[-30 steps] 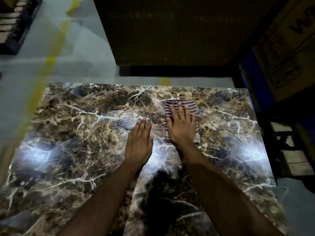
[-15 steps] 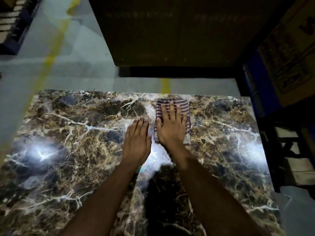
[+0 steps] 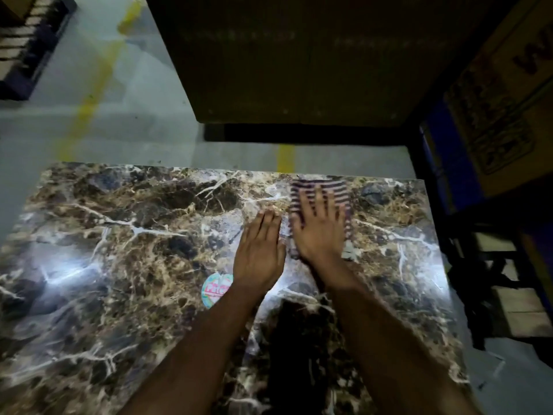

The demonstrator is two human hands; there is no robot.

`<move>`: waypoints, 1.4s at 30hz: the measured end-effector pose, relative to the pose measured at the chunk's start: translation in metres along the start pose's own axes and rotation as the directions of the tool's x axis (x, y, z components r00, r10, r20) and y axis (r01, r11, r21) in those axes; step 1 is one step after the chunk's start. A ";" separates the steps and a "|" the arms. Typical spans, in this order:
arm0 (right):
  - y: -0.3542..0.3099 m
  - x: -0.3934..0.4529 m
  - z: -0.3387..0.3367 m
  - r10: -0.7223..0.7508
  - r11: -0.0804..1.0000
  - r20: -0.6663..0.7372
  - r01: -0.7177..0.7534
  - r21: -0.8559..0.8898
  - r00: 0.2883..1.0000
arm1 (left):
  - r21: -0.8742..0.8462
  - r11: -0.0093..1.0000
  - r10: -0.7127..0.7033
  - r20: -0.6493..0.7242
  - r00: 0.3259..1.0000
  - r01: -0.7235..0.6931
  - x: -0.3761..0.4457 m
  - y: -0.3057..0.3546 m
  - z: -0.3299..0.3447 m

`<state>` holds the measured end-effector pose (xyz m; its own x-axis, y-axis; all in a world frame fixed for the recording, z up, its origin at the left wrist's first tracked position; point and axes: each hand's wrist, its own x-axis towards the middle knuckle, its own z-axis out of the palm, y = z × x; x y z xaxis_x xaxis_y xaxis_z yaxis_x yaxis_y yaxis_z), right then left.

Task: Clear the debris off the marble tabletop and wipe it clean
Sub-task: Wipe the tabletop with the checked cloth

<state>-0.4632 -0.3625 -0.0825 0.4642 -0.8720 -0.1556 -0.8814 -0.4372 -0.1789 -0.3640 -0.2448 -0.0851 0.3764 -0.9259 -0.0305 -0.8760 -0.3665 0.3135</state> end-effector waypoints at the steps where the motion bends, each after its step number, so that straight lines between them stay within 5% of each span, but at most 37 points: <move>1: -0.005 -0.003 0.003 -0.071 0.997 0.021 0.071 0.000 0.997 | -0.004 1.000 -0.019 -0.014 1.000 0.019 -0.002 0.002 0.002; 5: 0.001 0.029 -0.003 -0.219 0.976 0.030 0.219 0.002 0.975 | -0.009 1.000 -0.011 -0.010 1.000 0.011 -0.017 -0.001 0.005; 11: 0.040 -0.027 -0.003 0.091 0.995 -0.011 -0.090 0.034 0.996 | 0.002 1.000 0.017 0.023 1.000 -0.018 -0.053 -0.005 0.000; 17: -0.001 -0.081 0.009 -0.195 0.981 0.063 0.193 0.033 0.979 | 0.001 1.000 0.014 0.017 1.000 -0.014 -0.081 0.001 0.007; 23: 0.044 -0.104 0.009 0.052 0.998 0.017 -0.053 0.017 0.998 | 0.007 0.999 0.045 0.047 0.998 -0.046 -0.129 -0.001 0.005; 30: 0.008 -0.175 0.019 -0.195 0.981 0.060 0.193 0.034 0.979 | 0.034 0.998 0.047 0.036 0.998 -0.048 -0.153 -0.001 0.008; 37: 0.051 -0.168 0.018 0.080 0.996 0.026 -0.080 0.028 0.996 | 0.023 0.995 0.094 0.055 0.994 -0.095 -0.179 -0.009 0.007; 42: 0.015 -0.251 0.035 -0.057 0.998 0.044 0.056 0.023 0.997 | 0.037 0.997 0.071 0.063 0.995 -0.074 -0.201 -0.008 0.005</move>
<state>-0.5896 -0.1423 -0.0797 0.5170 -0.8351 -0.1879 -0.8518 -0.4802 -0.2093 -0.4338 -0.0560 -0.0863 0.2933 -0.9536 -0.0680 -0.9120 -0.3004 0.2792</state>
